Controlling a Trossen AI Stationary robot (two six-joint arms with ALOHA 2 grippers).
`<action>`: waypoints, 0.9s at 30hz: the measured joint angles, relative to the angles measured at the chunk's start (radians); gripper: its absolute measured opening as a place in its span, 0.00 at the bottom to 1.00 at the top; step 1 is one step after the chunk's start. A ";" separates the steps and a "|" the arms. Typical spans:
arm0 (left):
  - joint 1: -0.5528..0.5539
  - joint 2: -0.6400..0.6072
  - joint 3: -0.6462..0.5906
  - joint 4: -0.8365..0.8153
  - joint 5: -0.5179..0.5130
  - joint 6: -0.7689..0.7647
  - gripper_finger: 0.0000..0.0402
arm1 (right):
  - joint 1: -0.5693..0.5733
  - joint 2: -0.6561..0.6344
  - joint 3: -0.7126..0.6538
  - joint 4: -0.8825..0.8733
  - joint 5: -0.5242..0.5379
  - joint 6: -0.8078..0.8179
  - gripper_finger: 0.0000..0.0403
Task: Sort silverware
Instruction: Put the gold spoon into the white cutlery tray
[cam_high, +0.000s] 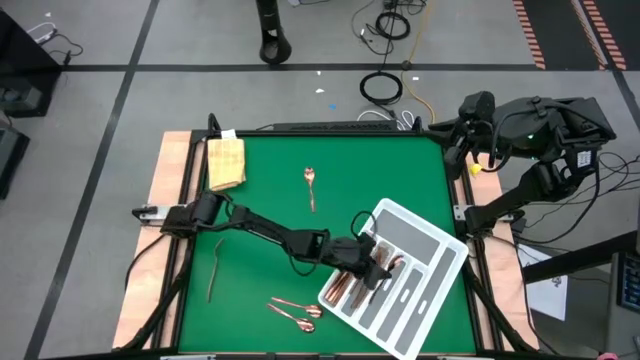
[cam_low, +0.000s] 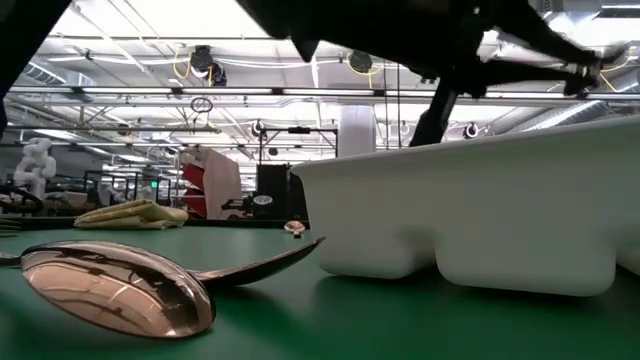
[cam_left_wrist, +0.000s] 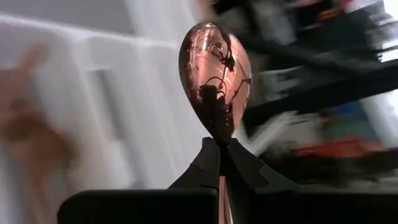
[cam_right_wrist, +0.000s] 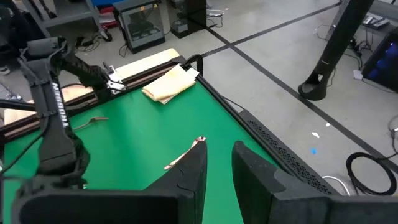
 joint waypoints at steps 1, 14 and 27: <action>-0.001 0.009 0.025 -0.069 -0.027 0.009 0.02 | 0.000 0.000 0.000 0.000 0.000 -0.004 0.16; -0.001 0.049 0.080 -0.147 -0.103 -0.009 0.02 | 0.000 -0.011 0.000 0.000 -0.022 -0.061 0.16; -0.034 0.049 0.080 -0.182 -0.106 0.049 0.02 | 0.000 -0.025 0.000 0.000 -0.020 -0.076 0.16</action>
